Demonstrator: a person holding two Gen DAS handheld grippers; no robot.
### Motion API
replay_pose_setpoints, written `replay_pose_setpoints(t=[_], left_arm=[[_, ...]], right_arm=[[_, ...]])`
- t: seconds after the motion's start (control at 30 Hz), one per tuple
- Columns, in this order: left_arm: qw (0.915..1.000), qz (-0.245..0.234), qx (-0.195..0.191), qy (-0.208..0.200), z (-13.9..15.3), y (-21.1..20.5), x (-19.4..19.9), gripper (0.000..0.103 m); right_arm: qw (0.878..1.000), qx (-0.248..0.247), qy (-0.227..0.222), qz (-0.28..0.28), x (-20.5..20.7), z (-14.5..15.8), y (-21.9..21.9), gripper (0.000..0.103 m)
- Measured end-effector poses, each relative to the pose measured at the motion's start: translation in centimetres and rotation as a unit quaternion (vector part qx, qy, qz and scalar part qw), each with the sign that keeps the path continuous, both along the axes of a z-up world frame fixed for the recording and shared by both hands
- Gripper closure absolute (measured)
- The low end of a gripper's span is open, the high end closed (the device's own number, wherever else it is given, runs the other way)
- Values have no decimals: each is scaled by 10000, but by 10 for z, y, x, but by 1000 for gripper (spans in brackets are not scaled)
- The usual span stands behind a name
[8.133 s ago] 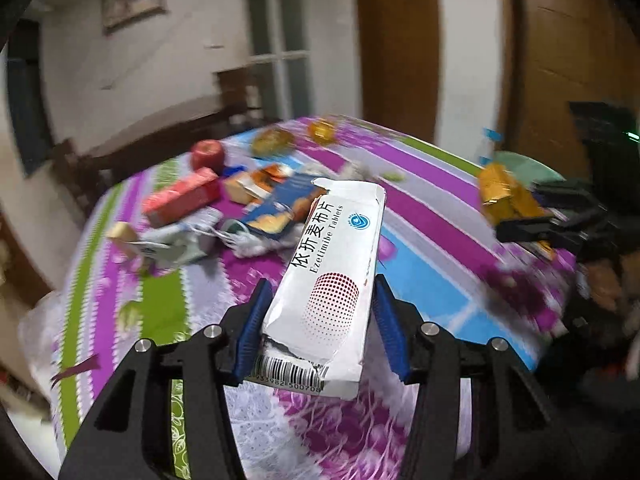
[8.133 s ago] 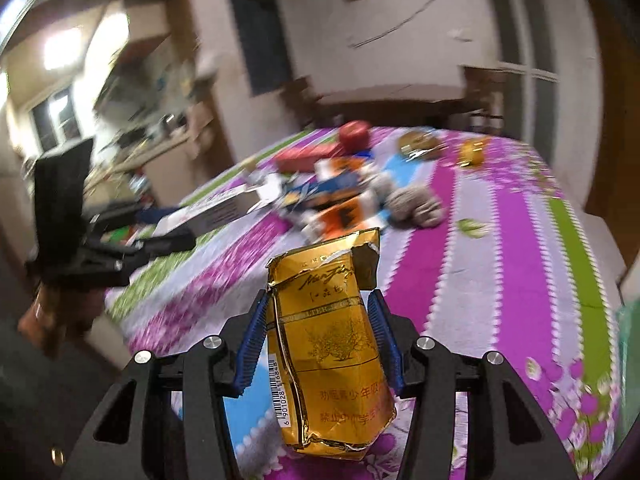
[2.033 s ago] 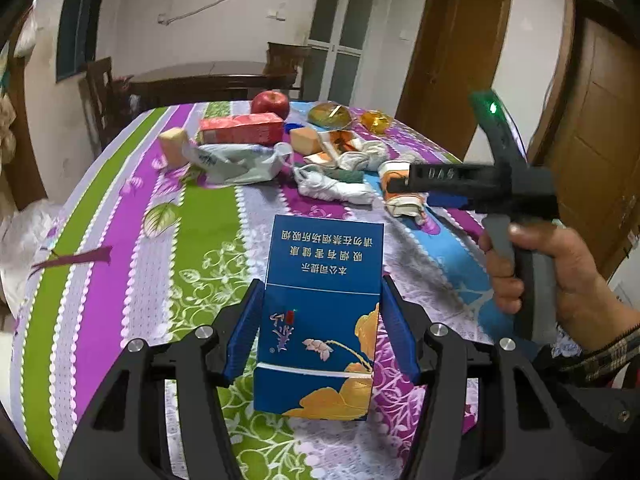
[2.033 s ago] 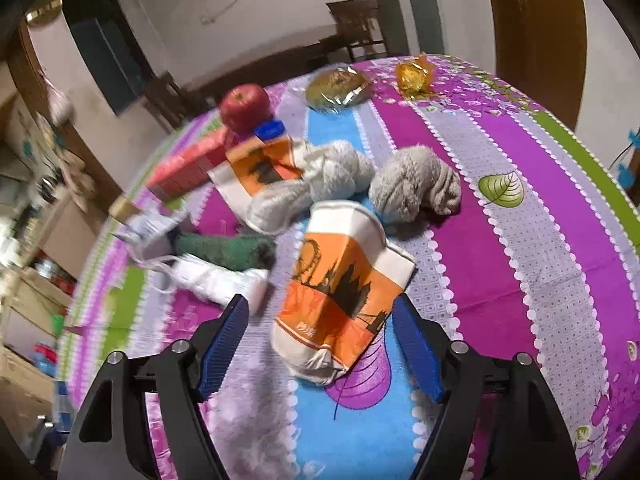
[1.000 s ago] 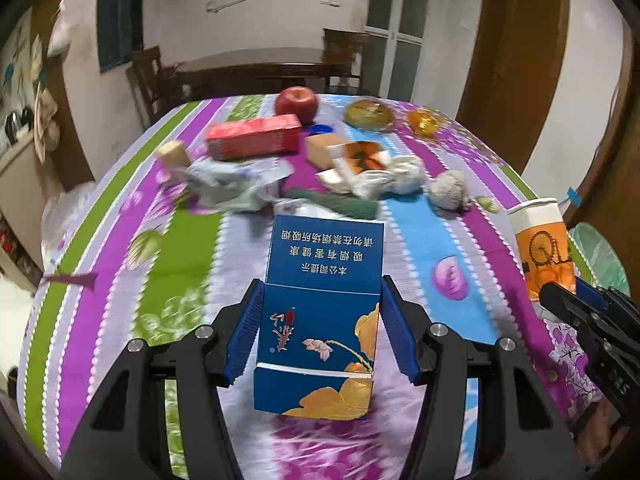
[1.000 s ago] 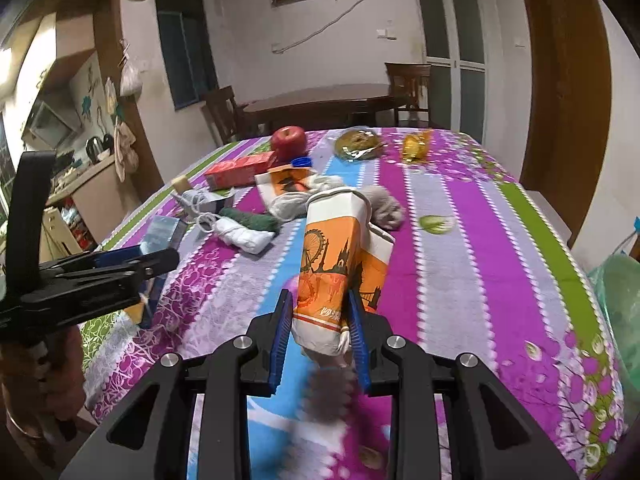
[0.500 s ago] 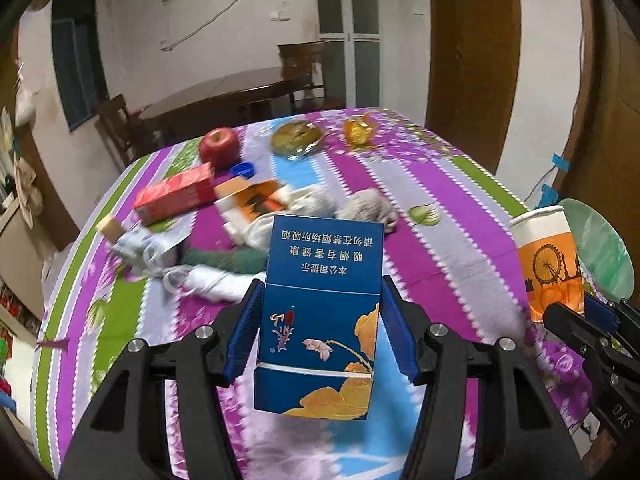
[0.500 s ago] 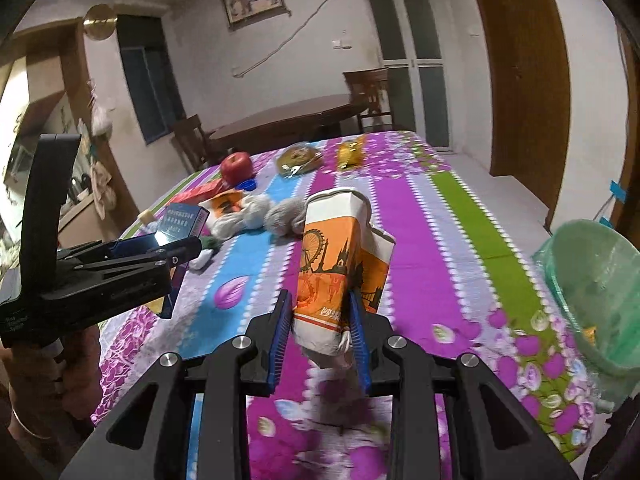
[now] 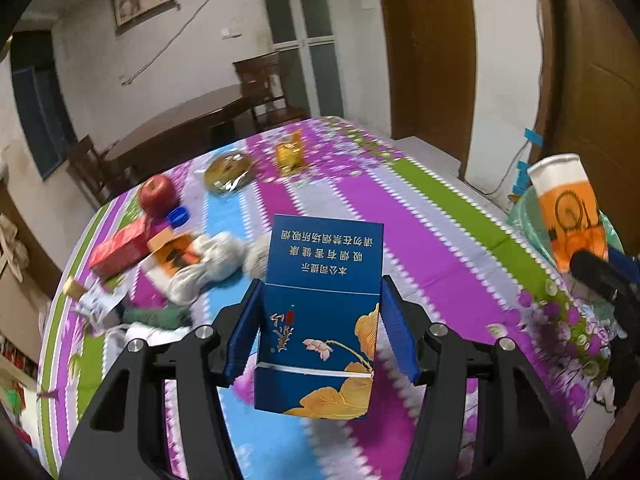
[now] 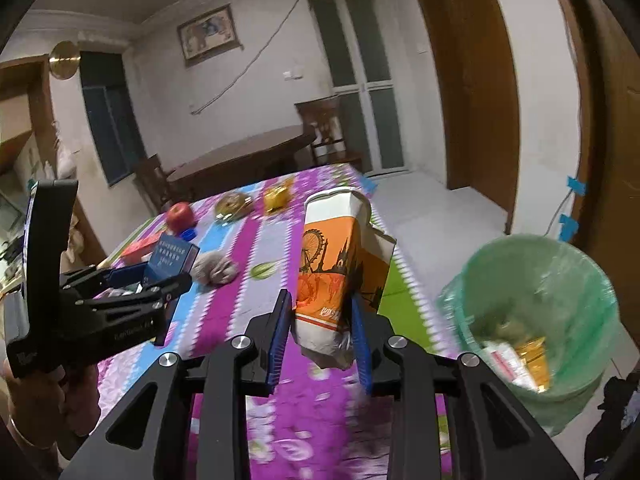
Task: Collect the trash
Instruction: 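Carry the orange cup and blue box over the green bin and release both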
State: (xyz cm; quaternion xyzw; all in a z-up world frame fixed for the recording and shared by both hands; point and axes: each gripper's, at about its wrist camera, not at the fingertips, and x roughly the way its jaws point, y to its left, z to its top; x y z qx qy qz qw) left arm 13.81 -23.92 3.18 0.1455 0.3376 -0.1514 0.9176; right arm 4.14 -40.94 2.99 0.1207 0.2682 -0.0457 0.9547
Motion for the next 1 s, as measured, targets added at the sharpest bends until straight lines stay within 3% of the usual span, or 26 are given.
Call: replay_pose_setpoints(t=[0.4,1.0], left_arm=[[9977,-631,210,-113,-1,-80,3,48],[9880,-1439,564,-86,-23,-191,1,48]], right_arm=[[9963,-371,28,-779,-22,6,-79,72],[9818,-806,573,-1623,-54,-5,-181,72]])
